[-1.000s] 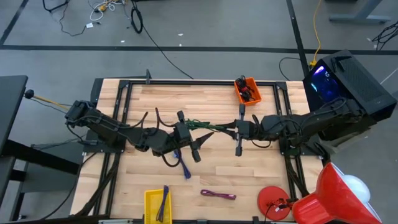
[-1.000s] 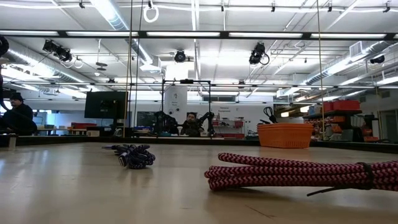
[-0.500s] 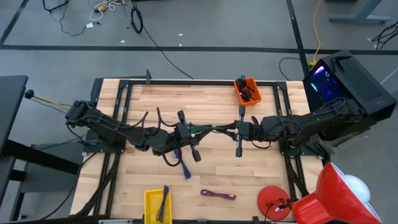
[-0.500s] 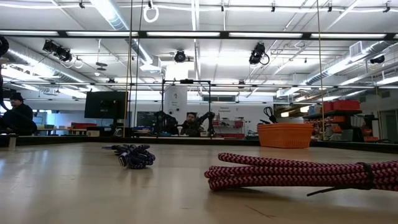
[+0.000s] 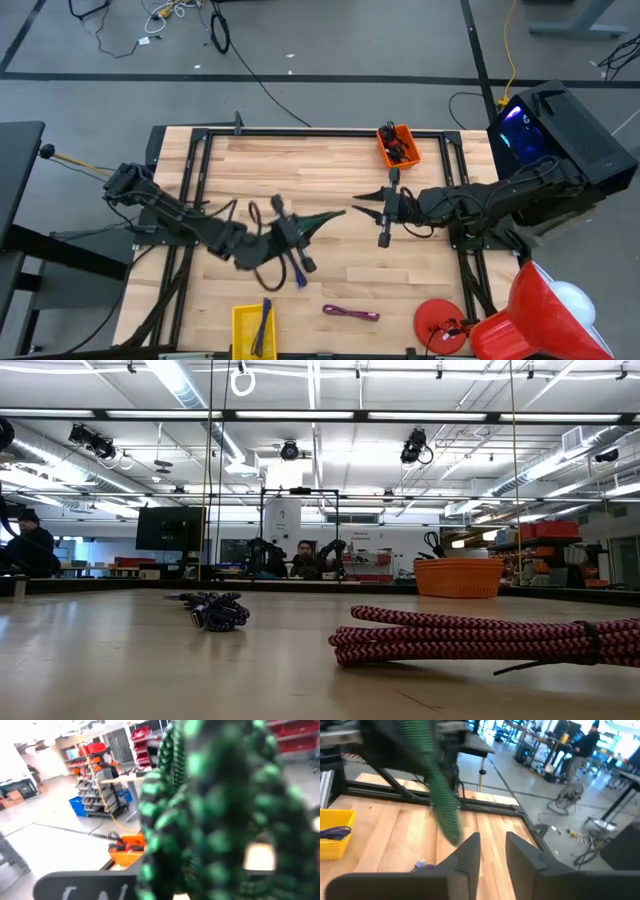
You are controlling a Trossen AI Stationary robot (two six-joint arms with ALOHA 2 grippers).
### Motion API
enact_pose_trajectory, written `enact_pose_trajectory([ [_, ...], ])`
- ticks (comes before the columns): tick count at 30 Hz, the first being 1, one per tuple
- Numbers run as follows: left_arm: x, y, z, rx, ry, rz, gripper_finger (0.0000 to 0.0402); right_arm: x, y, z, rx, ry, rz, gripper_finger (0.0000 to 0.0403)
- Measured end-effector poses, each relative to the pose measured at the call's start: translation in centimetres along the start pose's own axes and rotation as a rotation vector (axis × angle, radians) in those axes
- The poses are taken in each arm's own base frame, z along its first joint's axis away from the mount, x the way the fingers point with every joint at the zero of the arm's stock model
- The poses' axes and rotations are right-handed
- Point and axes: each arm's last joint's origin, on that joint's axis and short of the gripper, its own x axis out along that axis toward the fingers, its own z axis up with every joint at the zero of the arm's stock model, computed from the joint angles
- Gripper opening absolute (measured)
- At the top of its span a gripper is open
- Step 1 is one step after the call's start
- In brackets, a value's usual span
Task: Pick & Place USB Port
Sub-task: Put the green and black charger cable into the yellow bin
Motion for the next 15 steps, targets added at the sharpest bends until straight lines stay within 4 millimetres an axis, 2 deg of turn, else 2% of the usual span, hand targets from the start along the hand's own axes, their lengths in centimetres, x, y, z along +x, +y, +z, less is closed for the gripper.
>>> enact_pose_trajectory([
  [8,-5.5,-2.5,-1.3,-0.017,0.077,-0.116,0.0031,-1.3,-0.8,-0.3,0.046,0.051,-0.025,0.0118],
  [15,-11.6,-3.7,-3.8,-0.189,0.224,-0.240,0.0031,-1.5,-0.9,-0.9,0.070,0.115,-0.068,0.0113],
])
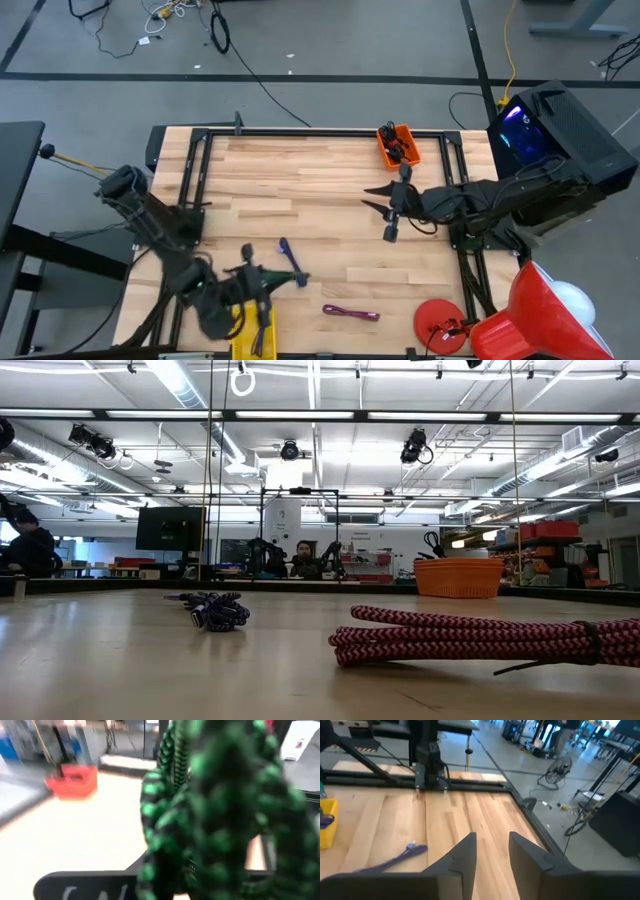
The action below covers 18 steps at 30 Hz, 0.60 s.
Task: Pick & Place USB Port
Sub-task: Put the green and black charger cable into the yellow bin
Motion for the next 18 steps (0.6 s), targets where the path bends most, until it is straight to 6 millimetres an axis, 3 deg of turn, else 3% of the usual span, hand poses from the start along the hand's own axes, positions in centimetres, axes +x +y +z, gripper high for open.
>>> enact_pose_trajectory([
  [7,-3.7,-0.4,-3.3,-0.307,0.233,-0.088,0.0031,0.0,0.0,-0.2,0.014,0.014,-0.006,0.0112],
  [18,-4.2,-1.4,-6.0,-0.569,0.680,-0.113,0.0031,0.1,-0.3,-0.2,0.004,0.021,-0.053,0.0112],
])
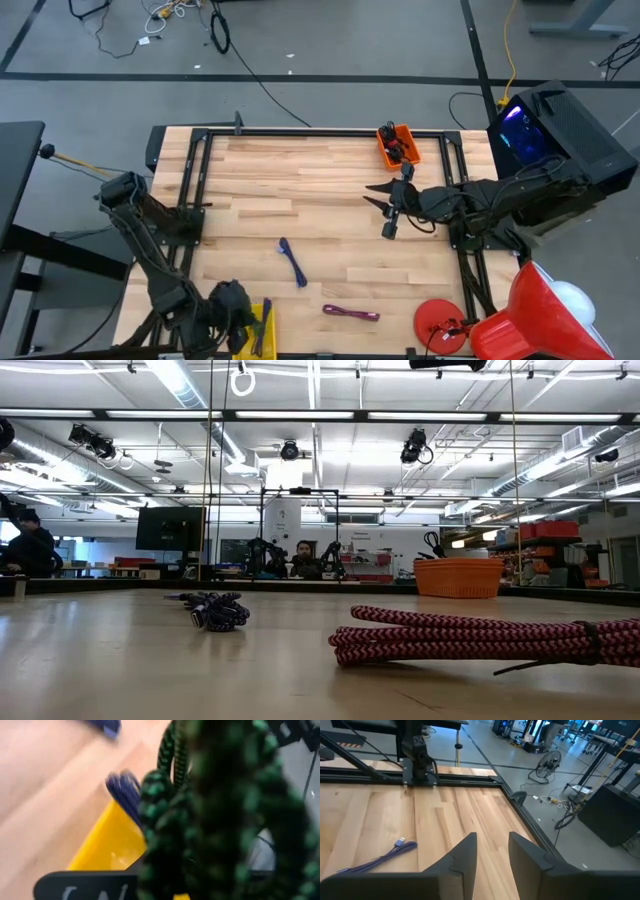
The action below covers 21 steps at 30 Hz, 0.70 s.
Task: Pick & Place USB Port
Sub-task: Put the green and black charger cable into the yellow bin
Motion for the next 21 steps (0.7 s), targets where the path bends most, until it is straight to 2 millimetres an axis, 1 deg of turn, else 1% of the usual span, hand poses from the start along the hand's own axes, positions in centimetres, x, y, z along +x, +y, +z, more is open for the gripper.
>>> enact_pose_trajectory([
  [8,1.1,0.2,-1.0,-0.102,0.106,0.049,0.0031,0.2,-0.4,-0.2,-0.009,0.024,-0.014,0.0111],
  [14,2.5,0.1,-2.0,-0.165,0.171,0.072,0.0031,0.4,-0.5,-0.6,-0.020,0.044,-0.023,0.0111],
  [19,3.3,0.3,-2.5,-0.214,0.225,0.104,0.0031,0.9,-0.5,-1.6,-0.035,0.066,-0.041,0.0111],
  [21,3.3,0.1,-2.5,-0.231,0.225,0.094,0.0040,1.2,-0.5,-2.2,-0.034,0.067,-0.048,0.0112],
])
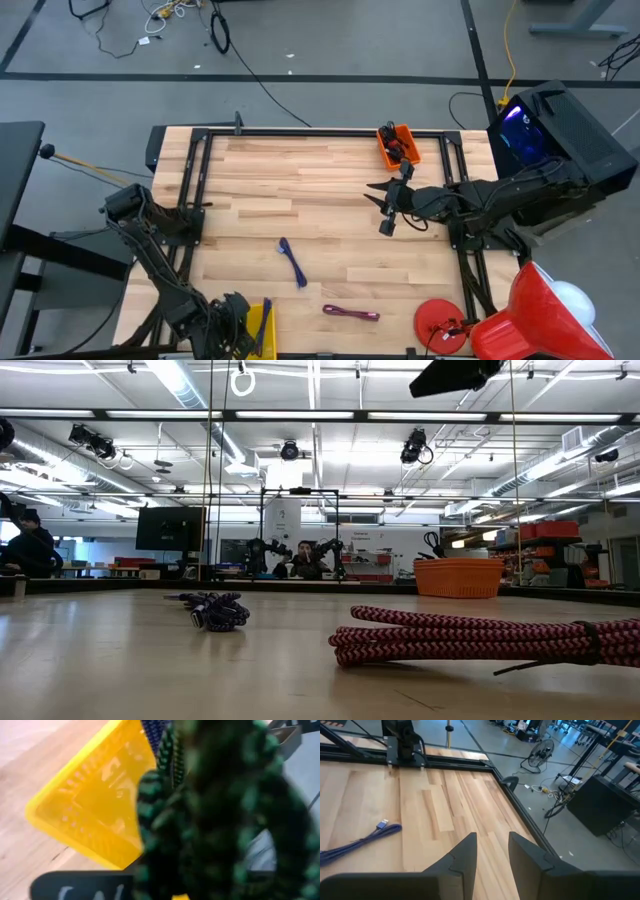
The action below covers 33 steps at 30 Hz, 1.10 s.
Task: Pick & Place USB Port
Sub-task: Put the green and black charger cable into the yellow bin, then put the pink and black charger cable into the yellow bin
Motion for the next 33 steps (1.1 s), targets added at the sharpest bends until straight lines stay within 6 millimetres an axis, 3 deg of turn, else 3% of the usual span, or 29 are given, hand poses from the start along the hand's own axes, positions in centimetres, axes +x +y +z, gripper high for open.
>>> enact_pose_trajectory([
  [8,0.0,-0.1,0.1,-0.011,-0.034,-0.021,0.0115,1.2,0.0,-1.6,0.010,-0.017,-0.028,0.0111],
  [19,0.1,0.0,1.2,0.062,-0.090,0.014,0.0140,1.5,0.0,-1.6,0.045,-0.030,0.116,0.0110],
  [27,-3.3,0.2,3.1,0.151,-0.214,0.004,0.0138,2.2,1.1,-2.5,0.082,0.052,0.248,0.0110],
  [33,-6.0,0.7,4.7,0.244,-0.356,0.001,0.0138,3.8,4.3,-5.5,0.104,0.194,0.413,0.0110],
])
